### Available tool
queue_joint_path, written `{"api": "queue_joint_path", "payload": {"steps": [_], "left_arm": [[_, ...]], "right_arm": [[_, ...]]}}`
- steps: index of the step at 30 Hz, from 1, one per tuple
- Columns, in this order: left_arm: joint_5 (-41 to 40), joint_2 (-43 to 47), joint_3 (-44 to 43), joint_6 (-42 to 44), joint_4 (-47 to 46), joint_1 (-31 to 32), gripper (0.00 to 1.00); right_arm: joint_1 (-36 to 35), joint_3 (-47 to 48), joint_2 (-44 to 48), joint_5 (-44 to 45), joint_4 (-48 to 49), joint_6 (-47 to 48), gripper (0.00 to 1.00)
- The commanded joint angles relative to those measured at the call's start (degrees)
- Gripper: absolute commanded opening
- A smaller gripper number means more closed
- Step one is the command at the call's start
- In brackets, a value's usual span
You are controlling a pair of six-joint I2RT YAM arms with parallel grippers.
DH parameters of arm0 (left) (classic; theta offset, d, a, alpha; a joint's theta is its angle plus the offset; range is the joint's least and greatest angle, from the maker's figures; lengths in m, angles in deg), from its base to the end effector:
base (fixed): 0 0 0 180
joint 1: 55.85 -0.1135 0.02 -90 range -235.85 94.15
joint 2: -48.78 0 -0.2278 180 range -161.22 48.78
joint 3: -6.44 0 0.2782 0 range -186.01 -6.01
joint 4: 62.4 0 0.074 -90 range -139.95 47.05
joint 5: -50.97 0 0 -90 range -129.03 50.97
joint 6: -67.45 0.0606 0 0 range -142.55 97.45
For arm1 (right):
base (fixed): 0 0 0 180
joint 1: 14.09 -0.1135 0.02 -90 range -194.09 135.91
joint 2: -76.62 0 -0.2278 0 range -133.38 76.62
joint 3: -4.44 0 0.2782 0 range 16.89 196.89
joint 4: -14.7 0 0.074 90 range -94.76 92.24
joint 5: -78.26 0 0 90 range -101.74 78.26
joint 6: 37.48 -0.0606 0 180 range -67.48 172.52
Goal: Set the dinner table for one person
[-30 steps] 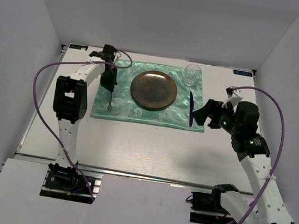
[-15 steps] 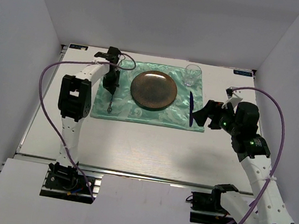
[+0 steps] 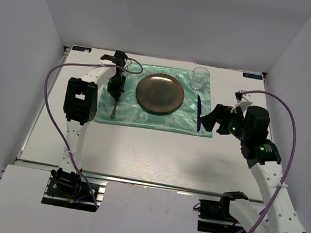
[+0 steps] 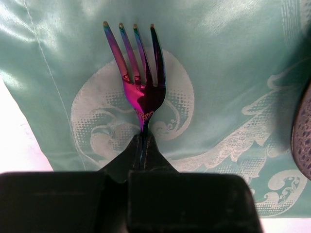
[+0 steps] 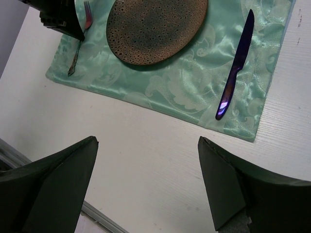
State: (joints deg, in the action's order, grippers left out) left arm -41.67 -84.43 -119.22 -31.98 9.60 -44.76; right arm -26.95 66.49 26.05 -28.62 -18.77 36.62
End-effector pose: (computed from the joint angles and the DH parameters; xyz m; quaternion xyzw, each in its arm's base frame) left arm 0.4678 -0.0889 0.1107 0.0123 0.9955 0.0064 0.0937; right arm 0.2596 0.0773 0.2954 -0.0603 0.8219 0.2553 0.5057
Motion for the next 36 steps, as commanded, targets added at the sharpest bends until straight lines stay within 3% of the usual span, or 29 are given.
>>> {"api": "queue_joint_path", "payload": {"steps": [1, 5, 7, 9, 13, 16, 19, 24, 26, 29, 31, 36], "left_arm": [[-1.2, 1.5, -1.4, 0.3, 0.7, 0.2, 0.0], [-1.3, 0.9, -1.5, -0.7, 0.8, 0.2, 0.0], [-1.0, 1.0, -1.7, -1.5, 1.3, 0.2, 0.13], [-1.9, 2.2, -1.1, -3.0, 1.0, 0.2, 0.36], [-2.2, 4.8, -0.3, -3.8, 0.9, 0.2, 0.47], [-3.7, 9.2, 1.0, -5.7, 0.5, 0.2, 0.98], [-5.2, 16.9, 3.5, -7.4, -0.5, 0.2, 0.98], [-10.6, 36.4, 19.0, -12.4, -6.1, -0.3, 0.98], [-12.3, 48.7, 27.3, -13.4, -9.0, -0.8, 0.98], [-17.3, 64.9, 35.9, -13.3, -9.8, -1.3, 0.98], [-20.0, 75.7, 38.8, -13.6, -8.1, -1.3, 0.98], [-25.6, 92.5, 46.1, -16.5, -3.3, -1.3, 0.98]], "right_arm": [[-0.2, 1.5, 0.4, -0.9, 0.6, 0.2, 0.89], [-0.2, 1.5, 0.6, -0.9, 0.6, 0.3, 0.89], [-0.1, 1.6, 0.4, -0.8, 0.6, 0.2, 0.89], [-0.1, 2.2, 0.4, -1.0, 0.4, 0.3, 0.89], [-0.2, 2.5, 0.5, -1.0, 0.1, 0.2, 0.89], [-0.1, 3.2, 0.9, -0.9, -0.7, 0.2, 0.89], [-0.1, 4.0, 1.5, -0.1, -1.0, 0.4, 0.89], [0.0, 8.3, 4.2, 10.9, -9.4, 0.2, 0.89], [-0.1, 12.2, 5.7, 19.5, -13.7, -0.4, 0.89], [0.0, 16.5, 9.2, 24.6, -19.8, 1.3, 0.89], [0.0, 18.8, 12.0, 25.2, -22.6, 2.5, 0.89], [-0.1, 21.8, 16.5, 26.5, -28.1, 4.7, 0.89]]}}
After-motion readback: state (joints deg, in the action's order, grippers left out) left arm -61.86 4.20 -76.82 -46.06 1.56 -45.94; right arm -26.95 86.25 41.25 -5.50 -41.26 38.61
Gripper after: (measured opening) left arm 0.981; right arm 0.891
